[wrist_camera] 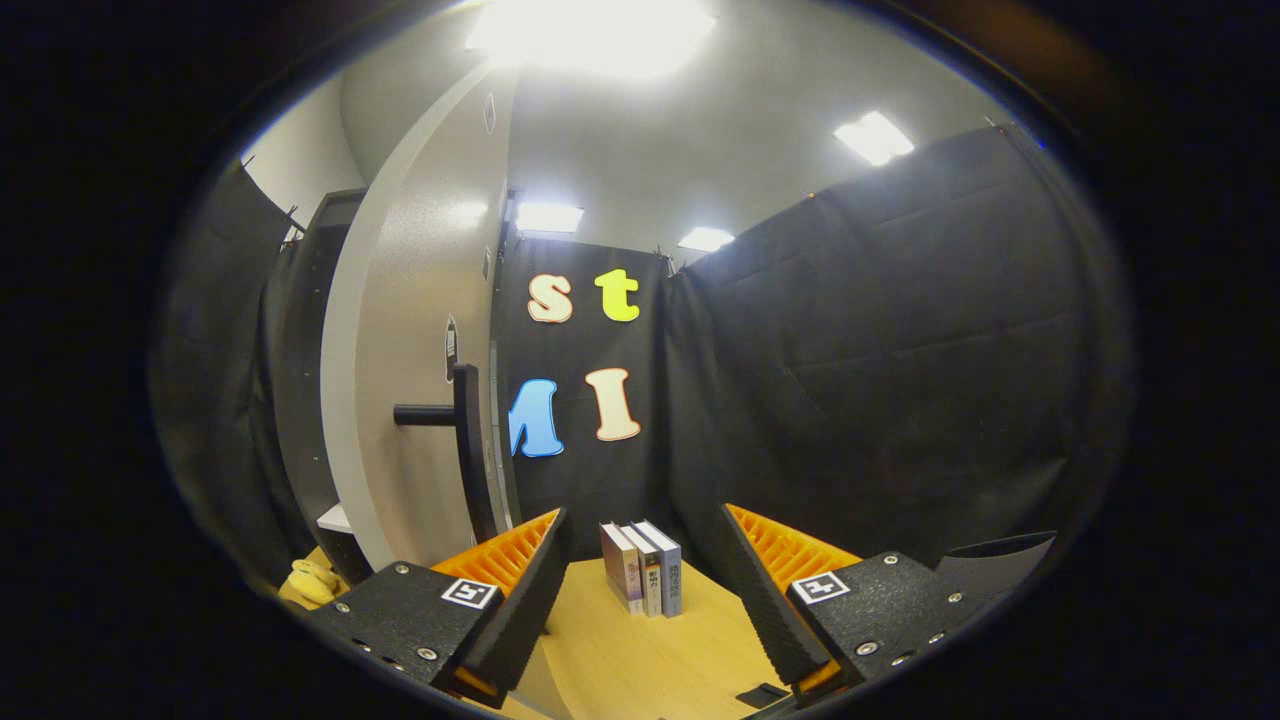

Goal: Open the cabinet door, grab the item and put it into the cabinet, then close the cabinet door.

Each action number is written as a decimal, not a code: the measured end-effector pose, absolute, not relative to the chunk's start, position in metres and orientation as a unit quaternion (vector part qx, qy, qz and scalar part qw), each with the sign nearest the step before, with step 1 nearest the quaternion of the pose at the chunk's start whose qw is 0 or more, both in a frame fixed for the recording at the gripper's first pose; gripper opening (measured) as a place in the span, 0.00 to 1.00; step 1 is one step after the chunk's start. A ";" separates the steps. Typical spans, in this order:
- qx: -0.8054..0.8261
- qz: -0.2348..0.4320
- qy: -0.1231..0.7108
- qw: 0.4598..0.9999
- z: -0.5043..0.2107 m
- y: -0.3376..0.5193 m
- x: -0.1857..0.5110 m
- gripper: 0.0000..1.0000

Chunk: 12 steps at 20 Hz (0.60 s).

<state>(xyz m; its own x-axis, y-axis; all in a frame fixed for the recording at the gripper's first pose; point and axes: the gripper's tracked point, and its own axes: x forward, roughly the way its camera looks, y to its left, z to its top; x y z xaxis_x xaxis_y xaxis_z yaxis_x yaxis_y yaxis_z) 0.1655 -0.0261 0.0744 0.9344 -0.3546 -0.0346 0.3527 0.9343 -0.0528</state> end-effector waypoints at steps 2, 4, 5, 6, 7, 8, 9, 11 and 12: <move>-0.023 -0.170 0.019 0.985 0.074 -0.017 0.166 0.91; -0.023 -0.158 0.015 0.987 0.073 -0.005 0.167 0.91; -0.023 -0.150 0.015 0.988 0.072 0.001 0.168 0.91; -0.021 -0.142 0.016 0.989 0.072 0.008 0.169 0.91; -0.022 -0.134 0.015 0.991 0.071 0.014 0.170 0.91; -0.021 -0.126 0.014 0.992 0.072 0.019 0.170 0.91; -0.019 -0.117 0.014 0.993 0.071 0.025 0.172 0.91; -0.012 -0.103 0.017 0.994 0.069 0.037 0.175 0.91; -0.010 -0.097 0.018 0.995 0.068 0.043 0.176 0.91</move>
<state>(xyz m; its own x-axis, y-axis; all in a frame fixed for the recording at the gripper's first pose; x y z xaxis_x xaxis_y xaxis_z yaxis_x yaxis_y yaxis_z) 0.1756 0.0430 0.0684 0.9805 -0.1935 -0.0330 0.1928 0.9810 -0.0227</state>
